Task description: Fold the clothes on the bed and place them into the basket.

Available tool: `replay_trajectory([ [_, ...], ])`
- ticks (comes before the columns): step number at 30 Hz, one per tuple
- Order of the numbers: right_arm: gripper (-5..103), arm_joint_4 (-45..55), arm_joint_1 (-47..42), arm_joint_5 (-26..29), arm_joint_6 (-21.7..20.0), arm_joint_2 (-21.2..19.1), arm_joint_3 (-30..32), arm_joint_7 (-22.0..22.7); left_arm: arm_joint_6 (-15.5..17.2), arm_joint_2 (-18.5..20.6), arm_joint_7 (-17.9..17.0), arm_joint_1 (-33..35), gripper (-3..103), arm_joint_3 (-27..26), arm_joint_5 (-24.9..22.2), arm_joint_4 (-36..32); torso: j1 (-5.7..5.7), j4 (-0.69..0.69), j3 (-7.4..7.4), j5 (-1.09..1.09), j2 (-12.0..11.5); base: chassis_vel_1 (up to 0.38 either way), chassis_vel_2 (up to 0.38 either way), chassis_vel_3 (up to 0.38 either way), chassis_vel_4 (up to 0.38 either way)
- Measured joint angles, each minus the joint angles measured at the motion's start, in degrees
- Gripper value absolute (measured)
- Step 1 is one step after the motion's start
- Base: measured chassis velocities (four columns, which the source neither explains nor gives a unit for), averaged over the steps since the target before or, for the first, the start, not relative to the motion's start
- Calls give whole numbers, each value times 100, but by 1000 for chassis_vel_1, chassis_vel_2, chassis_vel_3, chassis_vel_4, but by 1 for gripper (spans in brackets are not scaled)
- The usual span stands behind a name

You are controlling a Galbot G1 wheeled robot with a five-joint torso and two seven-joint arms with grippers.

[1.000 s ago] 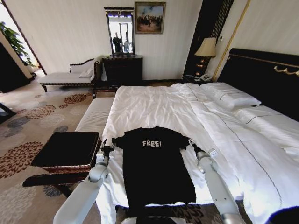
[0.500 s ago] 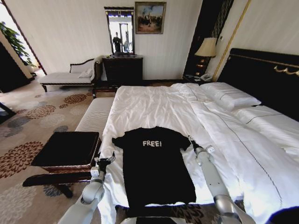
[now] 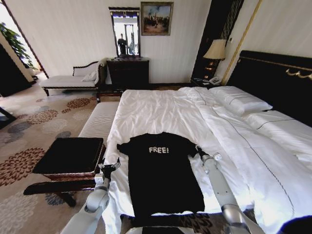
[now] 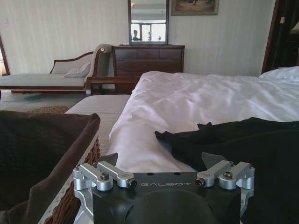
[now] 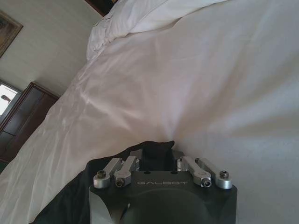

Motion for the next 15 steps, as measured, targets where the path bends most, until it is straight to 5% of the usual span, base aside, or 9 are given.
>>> replay_trajectory([
  [9,3,106,-70,-35,-36,-17,19,25,0,-43,-11,9,100,30,11,6,0,0,0,0,0,0,0,0,0],
  [15,1,286,-107,-204,-14,-44,-49,16,0,-29,-12,37,100,-17,14,-36,0,1,0,-2,0,0,0,0,0],
])
